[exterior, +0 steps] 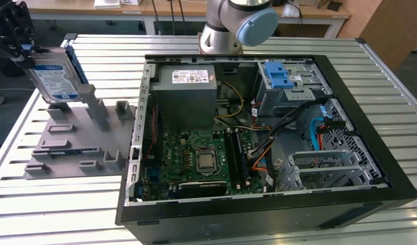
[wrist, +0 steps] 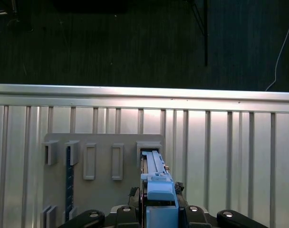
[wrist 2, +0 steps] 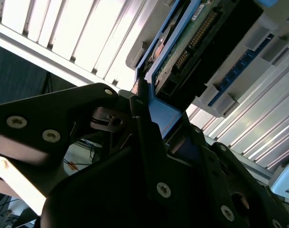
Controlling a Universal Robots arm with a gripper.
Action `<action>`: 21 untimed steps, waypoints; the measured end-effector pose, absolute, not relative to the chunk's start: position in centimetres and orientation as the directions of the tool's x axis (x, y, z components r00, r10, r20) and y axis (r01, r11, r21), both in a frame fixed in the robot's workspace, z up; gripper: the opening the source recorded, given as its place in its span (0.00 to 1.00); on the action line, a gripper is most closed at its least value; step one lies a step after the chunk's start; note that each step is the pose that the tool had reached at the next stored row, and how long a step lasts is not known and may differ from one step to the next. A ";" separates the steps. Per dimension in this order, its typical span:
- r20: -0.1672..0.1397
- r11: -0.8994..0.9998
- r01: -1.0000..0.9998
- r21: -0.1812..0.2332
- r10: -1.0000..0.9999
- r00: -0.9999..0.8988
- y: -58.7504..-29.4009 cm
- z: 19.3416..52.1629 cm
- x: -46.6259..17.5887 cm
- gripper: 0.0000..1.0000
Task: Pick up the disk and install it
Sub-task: 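Pick up the disk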
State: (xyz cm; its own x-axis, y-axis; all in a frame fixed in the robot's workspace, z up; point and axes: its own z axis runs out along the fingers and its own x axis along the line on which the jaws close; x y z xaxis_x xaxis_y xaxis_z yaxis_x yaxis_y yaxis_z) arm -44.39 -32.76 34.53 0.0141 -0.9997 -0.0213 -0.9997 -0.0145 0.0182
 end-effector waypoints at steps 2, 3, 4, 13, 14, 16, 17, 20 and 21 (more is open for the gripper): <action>-0.021 -0.014 -1.000 0.018 -1.000 0.014 -32.8 34.6 -44.4 0.36; -0.021 -0.014 -1.000 0.018 -1.000 0.014 -32.8 34.6 -44.4 0.36; -0.021 -0.014 -1.000 0.018 -1.000 0.014 -32.8 34.7 -44.4 0.36; -0.021 -0.014 -1.000 0.018 -1.000 0.014 -32.8 35.0 -44.4 0.36; -0.021 -0.014 -1.000 0.018 -1.000 0.014 -32.8 35.0 -44.4 0.36; -0.021 -0.014 -1.000 0.018 -1.000 0.014 -32.8 35.1 -44.4 0.36; -0.021 -0.014 -1.000 0.018 -1.000 0.014 -32.8 35.1 -44.4 0.36; -0.021 -0.014 -1.000 0.018 -1.000 0.014 -32.8 35.2 -44.4 0.36; -0.021 -0.014 -1.000 0.018 -1.000 0.014 -32.8 35.2 -44.4 0.36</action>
